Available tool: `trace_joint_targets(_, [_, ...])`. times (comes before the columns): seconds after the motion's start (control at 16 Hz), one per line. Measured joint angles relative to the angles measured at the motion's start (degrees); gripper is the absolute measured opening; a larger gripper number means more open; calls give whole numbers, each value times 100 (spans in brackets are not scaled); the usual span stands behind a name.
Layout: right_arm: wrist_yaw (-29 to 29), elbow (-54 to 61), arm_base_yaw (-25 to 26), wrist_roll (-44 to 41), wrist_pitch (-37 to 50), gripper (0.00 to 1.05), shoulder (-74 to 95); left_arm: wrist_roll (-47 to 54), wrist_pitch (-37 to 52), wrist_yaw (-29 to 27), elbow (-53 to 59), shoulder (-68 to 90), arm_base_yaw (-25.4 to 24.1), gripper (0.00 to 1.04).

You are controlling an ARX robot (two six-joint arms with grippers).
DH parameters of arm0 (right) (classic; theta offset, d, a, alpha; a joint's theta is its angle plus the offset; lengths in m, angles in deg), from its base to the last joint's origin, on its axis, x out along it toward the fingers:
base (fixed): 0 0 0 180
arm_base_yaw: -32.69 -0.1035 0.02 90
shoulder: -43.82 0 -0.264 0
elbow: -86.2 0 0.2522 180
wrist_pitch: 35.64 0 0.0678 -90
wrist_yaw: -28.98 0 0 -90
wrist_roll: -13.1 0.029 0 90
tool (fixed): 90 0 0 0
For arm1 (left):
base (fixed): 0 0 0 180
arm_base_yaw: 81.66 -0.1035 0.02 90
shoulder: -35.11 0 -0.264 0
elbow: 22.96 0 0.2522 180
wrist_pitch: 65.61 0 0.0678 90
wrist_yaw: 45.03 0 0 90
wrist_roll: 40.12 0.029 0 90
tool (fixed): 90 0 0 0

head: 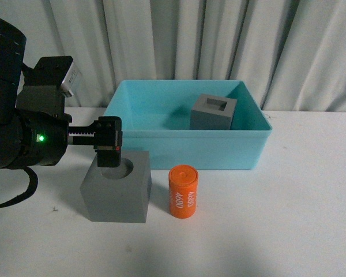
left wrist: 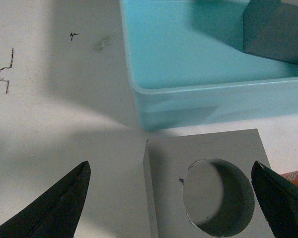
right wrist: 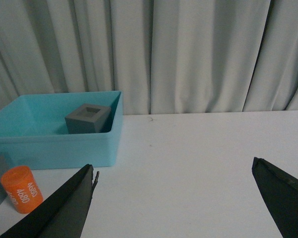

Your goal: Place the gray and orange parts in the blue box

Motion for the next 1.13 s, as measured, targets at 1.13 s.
trace_joint_targets(1.13, [0, 0, 0, 0, -2, 98, 0, 413, 243, 44, 11, 614, 98, 98])
